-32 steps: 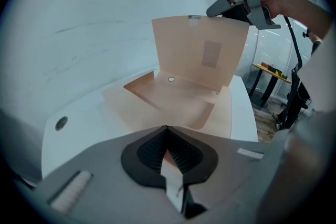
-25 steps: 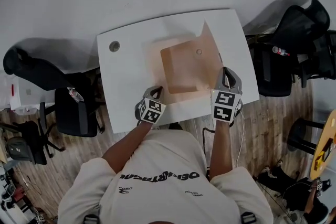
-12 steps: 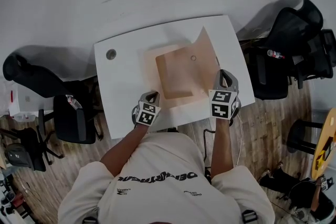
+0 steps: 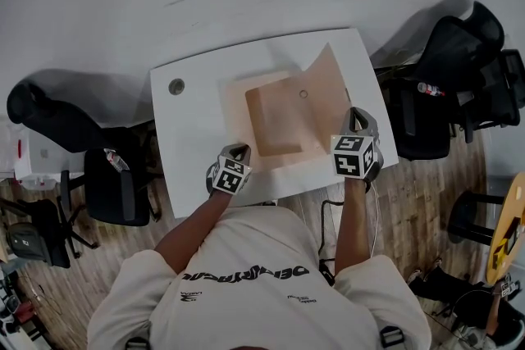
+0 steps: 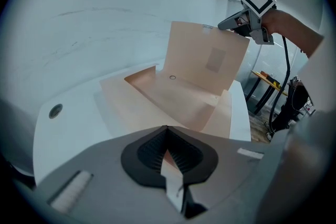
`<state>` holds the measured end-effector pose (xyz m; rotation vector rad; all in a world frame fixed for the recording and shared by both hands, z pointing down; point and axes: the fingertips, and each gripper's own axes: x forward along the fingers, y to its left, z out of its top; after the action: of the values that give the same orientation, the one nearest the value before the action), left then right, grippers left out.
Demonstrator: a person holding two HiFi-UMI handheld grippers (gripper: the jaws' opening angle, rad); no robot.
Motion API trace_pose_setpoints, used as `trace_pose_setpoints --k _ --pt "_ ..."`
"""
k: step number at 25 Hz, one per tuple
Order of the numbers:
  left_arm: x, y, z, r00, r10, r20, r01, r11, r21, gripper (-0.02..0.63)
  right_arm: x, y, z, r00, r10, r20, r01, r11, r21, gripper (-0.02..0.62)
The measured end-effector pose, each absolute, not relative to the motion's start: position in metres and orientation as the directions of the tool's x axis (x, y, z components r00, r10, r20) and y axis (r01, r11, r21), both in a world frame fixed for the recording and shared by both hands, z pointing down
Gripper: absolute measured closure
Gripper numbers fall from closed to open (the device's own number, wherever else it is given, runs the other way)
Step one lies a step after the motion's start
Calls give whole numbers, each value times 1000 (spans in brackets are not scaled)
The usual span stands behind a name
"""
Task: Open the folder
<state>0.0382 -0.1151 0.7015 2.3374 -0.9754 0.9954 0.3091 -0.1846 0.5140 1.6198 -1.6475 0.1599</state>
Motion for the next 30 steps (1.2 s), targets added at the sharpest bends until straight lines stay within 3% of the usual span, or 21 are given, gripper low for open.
trace_pose_setpoints --k 15,30 --pt "40 -115 702 498 -437 749 -731 -676 91 606 344 -192 531 290 -762 579 -721 224 655 591" --pt "39 -114 702 484 -452 749 -742 -666 77 606 391 -200 557 395 -727 561 -589 269 762 584"
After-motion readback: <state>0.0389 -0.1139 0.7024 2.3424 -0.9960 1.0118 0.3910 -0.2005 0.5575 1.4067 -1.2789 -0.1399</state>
